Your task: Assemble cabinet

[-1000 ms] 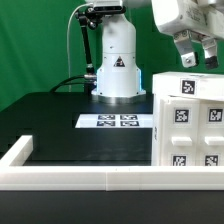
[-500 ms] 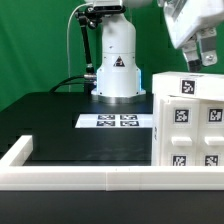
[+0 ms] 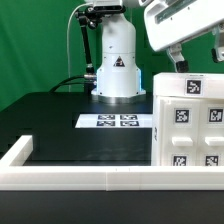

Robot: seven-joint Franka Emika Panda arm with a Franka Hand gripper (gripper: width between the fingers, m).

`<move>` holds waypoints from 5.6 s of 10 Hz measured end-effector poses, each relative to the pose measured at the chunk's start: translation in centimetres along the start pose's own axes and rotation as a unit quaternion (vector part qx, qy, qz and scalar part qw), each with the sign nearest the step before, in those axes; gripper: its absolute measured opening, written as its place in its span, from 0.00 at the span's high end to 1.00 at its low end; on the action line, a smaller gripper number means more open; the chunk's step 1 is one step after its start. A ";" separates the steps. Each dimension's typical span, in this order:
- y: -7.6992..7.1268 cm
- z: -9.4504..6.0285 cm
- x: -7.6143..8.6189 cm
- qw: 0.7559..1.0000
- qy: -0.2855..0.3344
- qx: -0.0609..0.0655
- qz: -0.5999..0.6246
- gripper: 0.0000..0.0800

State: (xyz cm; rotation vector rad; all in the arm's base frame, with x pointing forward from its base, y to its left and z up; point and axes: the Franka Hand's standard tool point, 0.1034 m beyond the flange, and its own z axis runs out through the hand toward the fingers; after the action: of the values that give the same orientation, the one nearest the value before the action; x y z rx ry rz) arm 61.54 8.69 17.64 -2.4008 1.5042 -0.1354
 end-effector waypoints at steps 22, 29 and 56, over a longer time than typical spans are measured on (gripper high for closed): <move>1.1 0.4 0.7 0.565 -0.075 -0.098 -0.816 0.00; 1.6 1.0 1.3 0.480 -0.086 -0.115 -0.866 0.00; 2.3 1.6 0.0 0.916 0.024 -0.123 -0.381 0.29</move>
Offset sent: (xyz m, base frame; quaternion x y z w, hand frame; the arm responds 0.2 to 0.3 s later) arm 0.0029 0.0085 0.0094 -0.0360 -0.0058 -0.2569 0.9657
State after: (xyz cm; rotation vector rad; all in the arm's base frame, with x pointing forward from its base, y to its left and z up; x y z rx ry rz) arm 59.97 8.10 15.42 -3.0779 0.5352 -0.1778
